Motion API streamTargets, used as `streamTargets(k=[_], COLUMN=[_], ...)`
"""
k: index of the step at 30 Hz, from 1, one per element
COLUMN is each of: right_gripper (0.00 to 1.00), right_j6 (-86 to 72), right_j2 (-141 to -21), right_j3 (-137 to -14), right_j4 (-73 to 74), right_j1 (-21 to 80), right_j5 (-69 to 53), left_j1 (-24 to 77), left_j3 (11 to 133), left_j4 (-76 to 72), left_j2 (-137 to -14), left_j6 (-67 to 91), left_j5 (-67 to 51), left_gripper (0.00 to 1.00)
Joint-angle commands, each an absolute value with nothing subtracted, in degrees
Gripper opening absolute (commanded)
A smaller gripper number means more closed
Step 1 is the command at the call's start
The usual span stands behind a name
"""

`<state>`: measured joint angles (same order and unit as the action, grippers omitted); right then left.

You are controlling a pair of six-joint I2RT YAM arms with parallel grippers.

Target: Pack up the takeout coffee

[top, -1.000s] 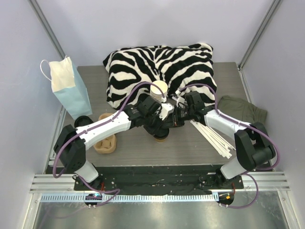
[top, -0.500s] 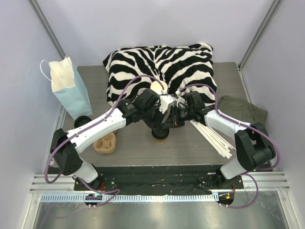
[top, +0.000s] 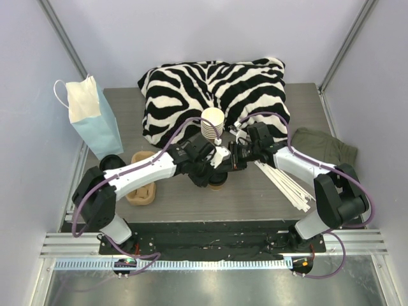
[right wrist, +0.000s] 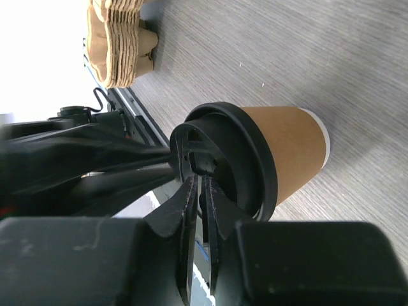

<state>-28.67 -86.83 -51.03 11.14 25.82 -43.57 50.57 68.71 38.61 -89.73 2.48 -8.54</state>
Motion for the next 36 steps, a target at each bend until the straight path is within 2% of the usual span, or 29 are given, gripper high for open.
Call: streamTargets(k=[1,9,13,17,23,32,36], right_gripper=[0.16,0.16,0.23,0.25,0.29,0.42,0.52], right_j6=[-26.28,-26.28,-30.14,-32.87,-32.08,-30.15,-29.62], right_j2=[-87.36,-83.86,-80.08,-77.61,-78.31,-79.19,-79.19], right_j3=[-50.45,-50.36,-51.85,-52.38,-50.36,-48.52,-47.72], right_j4=[14.24,16.00,13.28,12.66,13.53,15.64,17.05], right_j1=[26.28,26.37,26.19,24.79,19.61,16.79,15.12], right_j5=[-40.96,-45.50,-51.14,-51.86,-50.01,-50.01,-49.92], left_j1=[49.40,44.66,40.70,40.43,40.43,40.34,38.94], left_j3=[68.37,70.84,67.16,65.04,63.02,68.20,70.74], left_j4=[37.18,38.32,35.34,33.48,33.31,30.33,28.31], left_j2=[-91.06,-88.16,-84.47,-82.53,-85.60,-94.03,-97.99], left_j6=[1.76,2.02,6.50,10.98,13.62,14.50,14.41], left_j5=[-8.26,-9.30,-16.06,-18.72,-19.16,-19.51,-18.72], left_gripper=[0.20,0.23,0.35,0.42,0.42,0.42,0.41])
